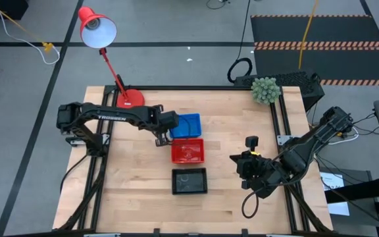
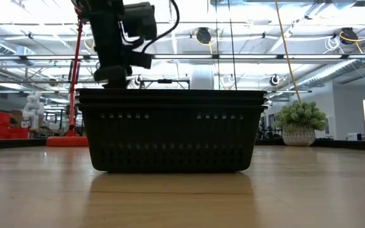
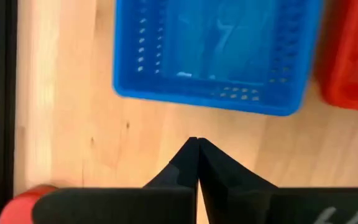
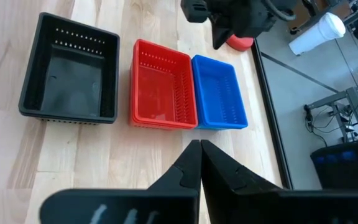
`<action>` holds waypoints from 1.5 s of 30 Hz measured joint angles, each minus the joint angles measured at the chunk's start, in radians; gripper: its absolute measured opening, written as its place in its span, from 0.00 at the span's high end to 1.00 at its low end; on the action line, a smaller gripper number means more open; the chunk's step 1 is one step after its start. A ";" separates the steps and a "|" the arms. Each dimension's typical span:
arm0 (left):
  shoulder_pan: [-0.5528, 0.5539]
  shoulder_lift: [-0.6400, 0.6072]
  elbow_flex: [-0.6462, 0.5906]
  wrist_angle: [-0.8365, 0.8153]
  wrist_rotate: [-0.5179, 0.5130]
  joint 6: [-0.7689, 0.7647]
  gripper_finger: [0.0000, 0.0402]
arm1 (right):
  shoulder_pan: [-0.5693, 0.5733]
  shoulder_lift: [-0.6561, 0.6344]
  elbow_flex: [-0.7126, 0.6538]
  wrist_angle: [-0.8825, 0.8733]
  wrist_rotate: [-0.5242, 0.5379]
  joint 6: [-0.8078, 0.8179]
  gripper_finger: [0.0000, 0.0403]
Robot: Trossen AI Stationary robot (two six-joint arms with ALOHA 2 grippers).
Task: Stack baskets by color
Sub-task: Stack the bottom blue bin on the top stacked blue bins, then return to Home Position
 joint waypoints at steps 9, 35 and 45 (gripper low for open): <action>0.096 0.006 -0.104 0.185 0.085 0.061 0.98 | 0.000 0.000 0.000 0.000 0.002 0.000 1.00; 0.115 -0.030 -0.103 0.248 0.081 0.080 0.99 | 0.000 0.000 0.000 0.000 0.003 0.000 1.00; -0.013 -0.292 -0.101 0.280 0.077 0.026 0.99 | 0.001 -0.040 -0.012 0.062 0.005 -0.005 1.00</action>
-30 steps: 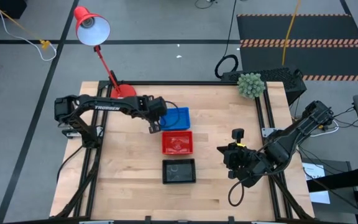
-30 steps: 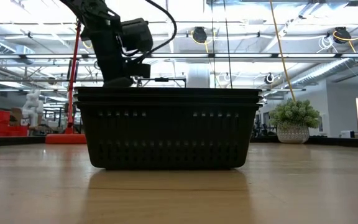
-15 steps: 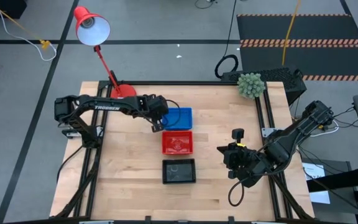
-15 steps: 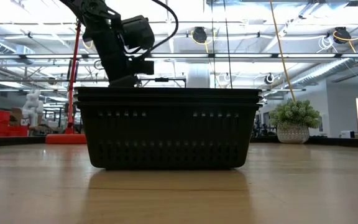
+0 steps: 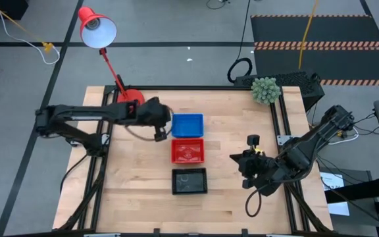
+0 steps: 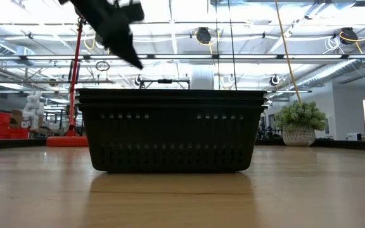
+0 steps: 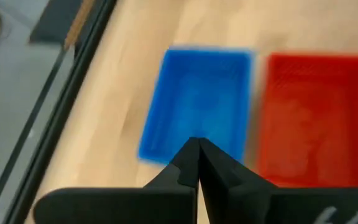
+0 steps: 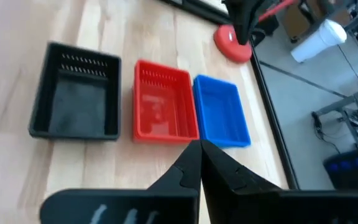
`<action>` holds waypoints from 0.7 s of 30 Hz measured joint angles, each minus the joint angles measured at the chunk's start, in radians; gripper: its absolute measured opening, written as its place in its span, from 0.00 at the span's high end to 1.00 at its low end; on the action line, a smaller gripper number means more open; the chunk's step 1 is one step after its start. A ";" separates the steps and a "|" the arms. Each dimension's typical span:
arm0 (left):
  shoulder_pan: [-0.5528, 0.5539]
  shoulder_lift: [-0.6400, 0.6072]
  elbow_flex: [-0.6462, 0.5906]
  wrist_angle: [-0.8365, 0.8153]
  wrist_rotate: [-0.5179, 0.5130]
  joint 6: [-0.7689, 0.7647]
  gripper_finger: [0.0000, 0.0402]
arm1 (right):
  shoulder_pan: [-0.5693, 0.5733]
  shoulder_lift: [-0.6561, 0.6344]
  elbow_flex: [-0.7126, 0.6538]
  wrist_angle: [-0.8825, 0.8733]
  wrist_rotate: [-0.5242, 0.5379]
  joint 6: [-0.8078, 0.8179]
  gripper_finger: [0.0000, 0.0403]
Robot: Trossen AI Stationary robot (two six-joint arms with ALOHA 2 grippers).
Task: Stack baskets by color
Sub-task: Return to Home Position
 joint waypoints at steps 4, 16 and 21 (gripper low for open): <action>-0.142 -0.075 -0.032 0.027 -0.031 -0.024 0.99 | 0.001 -0.062 -0.106 0.176 -0.010 -0.095 1.00; -0.448 -0.293 -0.285 0.298 -0.200 -0.047 0.98 | -0.049 -0.421 -0.513 0.742 -0.266 -0.413 1.00; -0.434 -0.383 -0.413 0.450 -0.148 0.024 0.99 | -0.075 -0.541 -0.623 0.782 -0.292 -0.443 1.00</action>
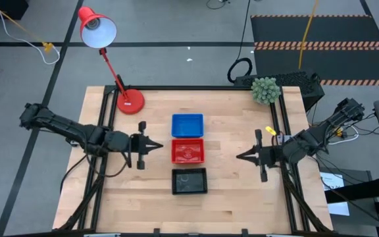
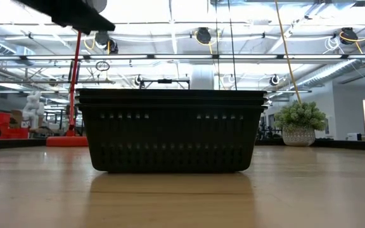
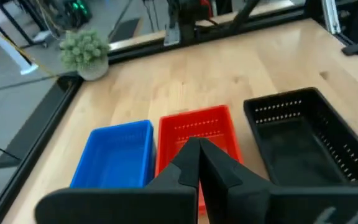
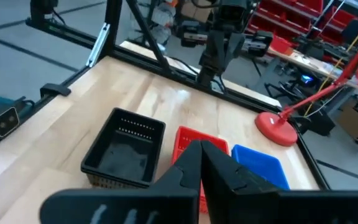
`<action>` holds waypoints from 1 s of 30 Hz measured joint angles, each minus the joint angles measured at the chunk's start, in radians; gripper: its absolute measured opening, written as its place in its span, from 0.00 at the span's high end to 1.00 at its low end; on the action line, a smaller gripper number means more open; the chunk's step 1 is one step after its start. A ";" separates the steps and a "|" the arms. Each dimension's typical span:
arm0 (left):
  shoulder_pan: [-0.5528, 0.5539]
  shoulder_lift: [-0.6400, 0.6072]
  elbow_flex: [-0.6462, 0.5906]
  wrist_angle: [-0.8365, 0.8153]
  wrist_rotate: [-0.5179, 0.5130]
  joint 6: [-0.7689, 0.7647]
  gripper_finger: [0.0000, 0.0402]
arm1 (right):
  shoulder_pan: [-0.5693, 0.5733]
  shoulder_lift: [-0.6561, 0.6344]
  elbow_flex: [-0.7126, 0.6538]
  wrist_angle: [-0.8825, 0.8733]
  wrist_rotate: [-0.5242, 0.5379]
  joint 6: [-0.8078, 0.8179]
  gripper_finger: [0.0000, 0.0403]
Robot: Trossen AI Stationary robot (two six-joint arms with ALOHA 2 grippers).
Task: Stack baskets by color
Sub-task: Return to Home Position
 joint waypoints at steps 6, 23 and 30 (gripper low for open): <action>0.053 -0.093 -0.126 0.139 0.110 0.034 0.98 | -0.029 -0.099 -0.088 0.046 -0.055 -0.014 1.00; 0.200 -0.163 -0.272 0.311 0.311 0.006 0.98 | -0.144 -0.179 -0.218 0.109 -0.187 0.002 1.00; 0.168 -0.178 -0.272 0.269 0.318 -0.018 0.98 | -0.162 -0.180 -0.282 0.182 -0.189 0.010 1.00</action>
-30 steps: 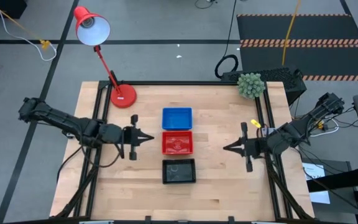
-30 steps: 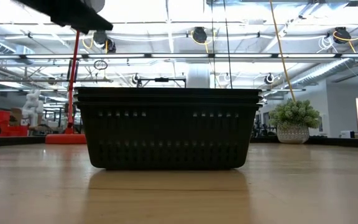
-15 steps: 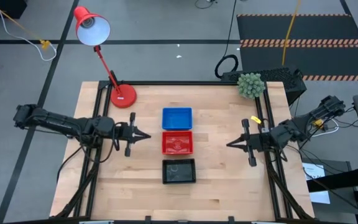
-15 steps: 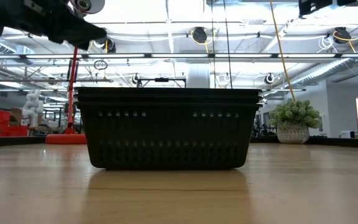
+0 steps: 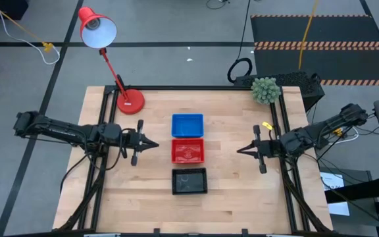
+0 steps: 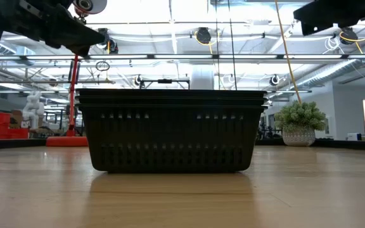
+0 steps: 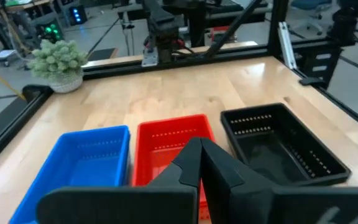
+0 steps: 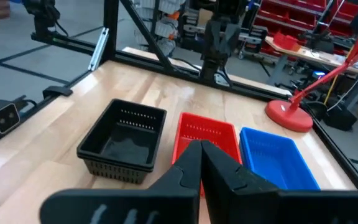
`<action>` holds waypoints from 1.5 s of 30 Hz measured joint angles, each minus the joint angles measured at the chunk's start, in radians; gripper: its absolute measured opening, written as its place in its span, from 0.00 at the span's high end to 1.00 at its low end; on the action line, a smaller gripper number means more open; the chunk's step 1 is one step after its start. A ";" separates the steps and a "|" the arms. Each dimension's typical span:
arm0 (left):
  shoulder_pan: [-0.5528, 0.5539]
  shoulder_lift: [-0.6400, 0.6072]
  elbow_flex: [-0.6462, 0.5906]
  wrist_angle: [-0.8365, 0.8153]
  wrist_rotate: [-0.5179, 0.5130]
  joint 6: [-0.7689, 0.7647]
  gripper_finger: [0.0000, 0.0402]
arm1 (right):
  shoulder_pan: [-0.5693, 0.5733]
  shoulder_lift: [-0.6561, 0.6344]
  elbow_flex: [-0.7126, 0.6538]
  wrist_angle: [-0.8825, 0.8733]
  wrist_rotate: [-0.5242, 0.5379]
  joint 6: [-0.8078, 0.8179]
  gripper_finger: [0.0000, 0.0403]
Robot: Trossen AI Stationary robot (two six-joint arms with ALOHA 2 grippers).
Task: Stack baskets by color
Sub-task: Return to Home Position
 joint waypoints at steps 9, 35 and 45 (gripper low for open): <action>-0.021 0.000 0.000 -0.055 0.000 0.022 0.98 | 0.000 -0.029 -0.088 0.037 -0.001 0.027 1.00; -0.021 -0.025 -0.088 -0.024 0.018 0.022 0.99 | 0.000 -0.200 -0.203 0.038 0.003 0.022 1.00; -0.020 -0.238 -0.205 -0.017 0.018 0.017 0.99 | 0.000 -0.217 -0.206 0.037 0.003 0.001 1.00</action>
